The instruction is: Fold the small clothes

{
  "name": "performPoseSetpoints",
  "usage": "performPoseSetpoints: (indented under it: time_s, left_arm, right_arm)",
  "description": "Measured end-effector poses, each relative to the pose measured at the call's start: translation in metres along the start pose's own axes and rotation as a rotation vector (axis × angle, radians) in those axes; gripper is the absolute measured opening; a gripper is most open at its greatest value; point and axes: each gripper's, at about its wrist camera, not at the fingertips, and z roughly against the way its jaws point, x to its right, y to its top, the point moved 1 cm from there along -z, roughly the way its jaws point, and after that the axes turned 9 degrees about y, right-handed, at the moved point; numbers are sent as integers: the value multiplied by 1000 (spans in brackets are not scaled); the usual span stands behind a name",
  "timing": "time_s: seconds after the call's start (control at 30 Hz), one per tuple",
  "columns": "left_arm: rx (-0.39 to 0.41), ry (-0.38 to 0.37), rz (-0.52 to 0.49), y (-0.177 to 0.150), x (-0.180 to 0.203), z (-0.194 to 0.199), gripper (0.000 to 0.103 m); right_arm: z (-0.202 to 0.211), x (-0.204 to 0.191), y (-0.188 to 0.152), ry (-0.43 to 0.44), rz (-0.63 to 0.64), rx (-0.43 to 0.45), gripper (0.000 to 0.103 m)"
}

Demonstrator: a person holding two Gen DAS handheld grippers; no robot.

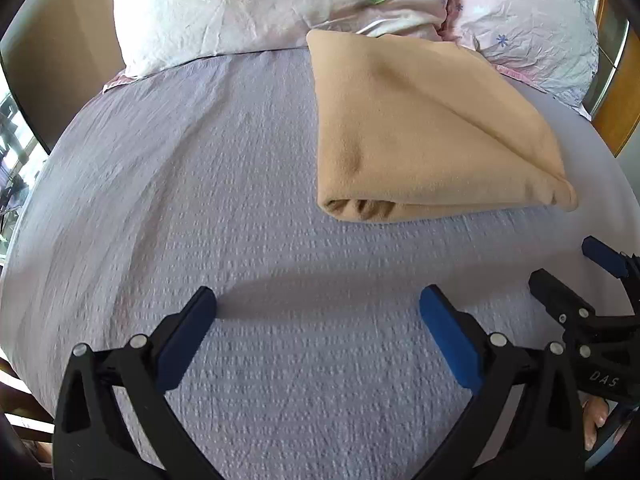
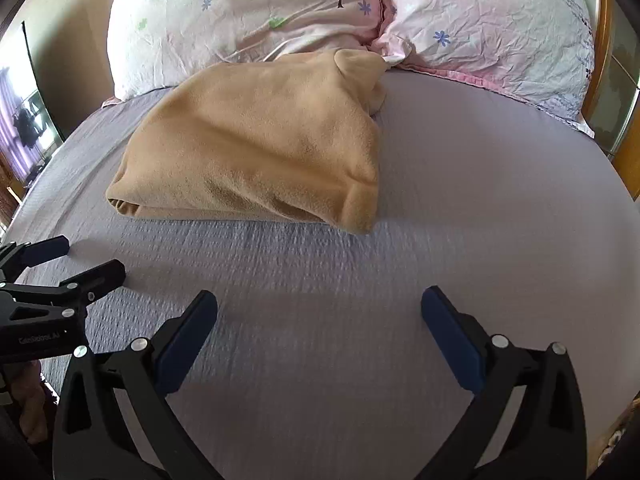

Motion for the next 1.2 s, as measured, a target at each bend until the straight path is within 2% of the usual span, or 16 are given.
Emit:
performPoseSetpoints:
  time_s: [0.3,1.2]
  left_arm:
    - [-25,6,6,7,0,-3,101]
    - [-24,5,2,7,1,-2,101]
  right_arm:
    - [0,-6,1,-50,-35,-36,102]
    - [1,-8,1,-48,-25,-26,102]
